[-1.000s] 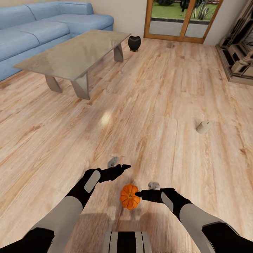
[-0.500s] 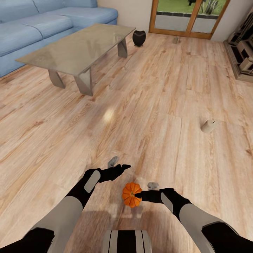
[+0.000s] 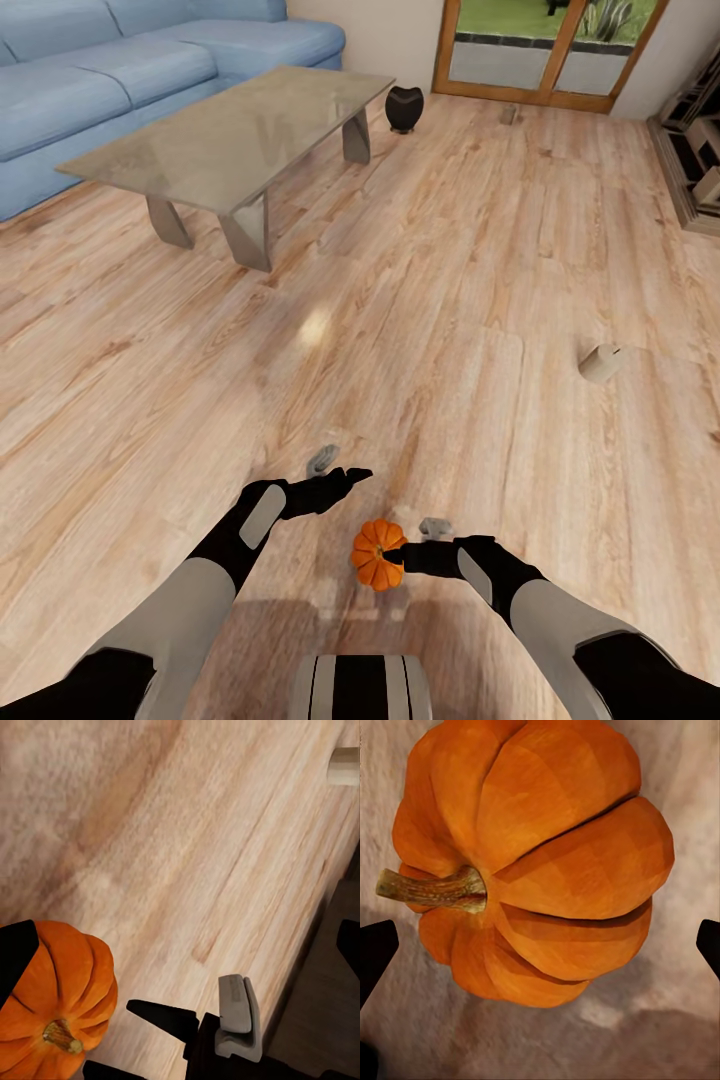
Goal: Place each of the two pumpkins and all three candles from the living room inside a cabinet in the living room (use any cabinet), then make sure every cabinet is closed, and position the cauldron so it is next to a table in the living room.
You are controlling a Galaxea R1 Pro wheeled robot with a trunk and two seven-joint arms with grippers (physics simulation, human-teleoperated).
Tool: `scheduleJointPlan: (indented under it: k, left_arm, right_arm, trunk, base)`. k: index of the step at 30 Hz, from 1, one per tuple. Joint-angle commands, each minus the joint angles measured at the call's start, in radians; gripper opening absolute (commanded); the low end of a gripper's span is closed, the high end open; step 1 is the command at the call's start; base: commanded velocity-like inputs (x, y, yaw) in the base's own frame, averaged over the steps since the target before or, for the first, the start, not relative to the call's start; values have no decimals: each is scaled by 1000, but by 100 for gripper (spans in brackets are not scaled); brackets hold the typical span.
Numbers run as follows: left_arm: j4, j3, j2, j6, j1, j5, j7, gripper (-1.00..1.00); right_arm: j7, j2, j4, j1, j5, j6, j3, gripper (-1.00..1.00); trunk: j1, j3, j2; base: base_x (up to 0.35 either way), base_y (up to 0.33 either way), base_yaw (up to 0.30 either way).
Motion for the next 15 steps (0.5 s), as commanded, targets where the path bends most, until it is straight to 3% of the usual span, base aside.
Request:
scheduleJointPlan:
  k: [1,8,15]
  left_arm:
    - [0,0,0,4,0,2,-1,100]
    - [0,0,0,3,0,2,-1,100]
    - [0,0,0,3,0,2,-1,100]
  right_arm:
    - [-1,-1,-1,0,-10,3,6,100]
    - [0,-1,0,0,-10,-19,6,100]
    - [0,-1,0,0,-10,-21,6,100]
  trunk:
    - [0,-1,0]
    - [0,-1,0]
    - [0,-1,0]
  base:
    - [0,0,11]
    - [19,0,3]
    - [179,0,0]
